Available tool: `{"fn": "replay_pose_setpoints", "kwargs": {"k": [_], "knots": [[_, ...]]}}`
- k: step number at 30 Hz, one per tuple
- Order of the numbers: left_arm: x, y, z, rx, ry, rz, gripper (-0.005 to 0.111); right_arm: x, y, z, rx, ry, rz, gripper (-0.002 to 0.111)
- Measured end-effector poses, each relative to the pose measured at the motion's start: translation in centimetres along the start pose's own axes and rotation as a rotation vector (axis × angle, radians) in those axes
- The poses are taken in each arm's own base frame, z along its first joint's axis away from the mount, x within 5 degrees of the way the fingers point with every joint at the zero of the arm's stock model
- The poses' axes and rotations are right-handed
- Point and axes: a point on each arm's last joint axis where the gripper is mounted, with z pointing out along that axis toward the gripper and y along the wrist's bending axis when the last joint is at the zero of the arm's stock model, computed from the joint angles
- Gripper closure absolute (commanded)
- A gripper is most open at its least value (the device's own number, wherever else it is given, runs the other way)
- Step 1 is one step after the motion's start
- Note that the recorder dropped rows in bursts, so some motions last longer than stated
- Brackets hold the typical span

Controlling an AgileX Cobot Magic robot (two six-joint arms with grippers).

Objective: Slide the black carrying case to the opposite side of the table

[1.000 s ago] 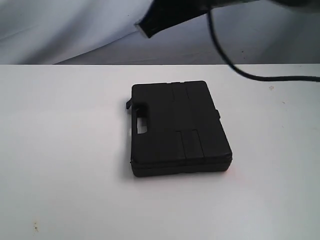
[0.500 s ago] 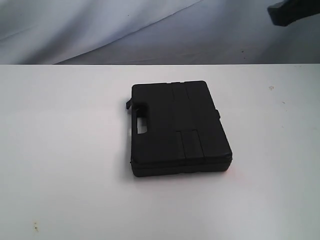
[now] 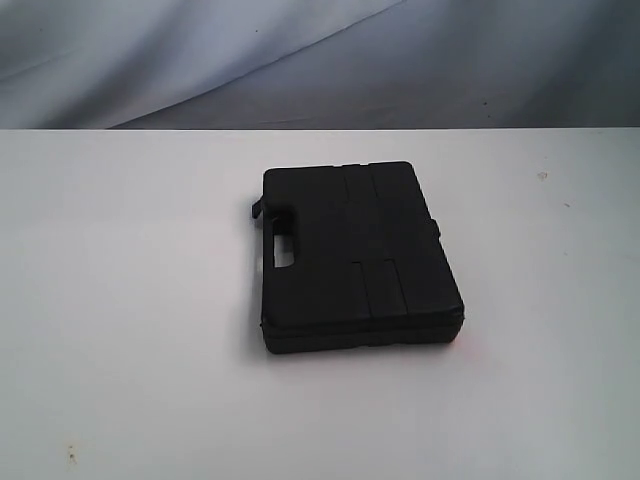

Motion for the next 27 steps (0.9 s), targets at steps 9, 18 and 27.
{"fn": "replay_pose_setpoints", "kwargs": {"k": [9, 18, 27], "knots": [[0.0, 0.0, 0.0, 0.0, 0.0, 0.0, 0.078, 3.8, 0.3, -6.4, 0.145, -0.138, -0.017, 0.108], [0.0, 0.0, 0.0, 0.0, 0.0, 0.0, 0.078, 7.8, 2.1, -10.6, 0.166, -0.129, 0.011, 0.108], [0.0, 0.0, 0.0, 0.0, 0.0, 0.0, 0.078, 12.7, 4.3, -11.8, 0.139, -0.142, 0.17, 0.108]]}}
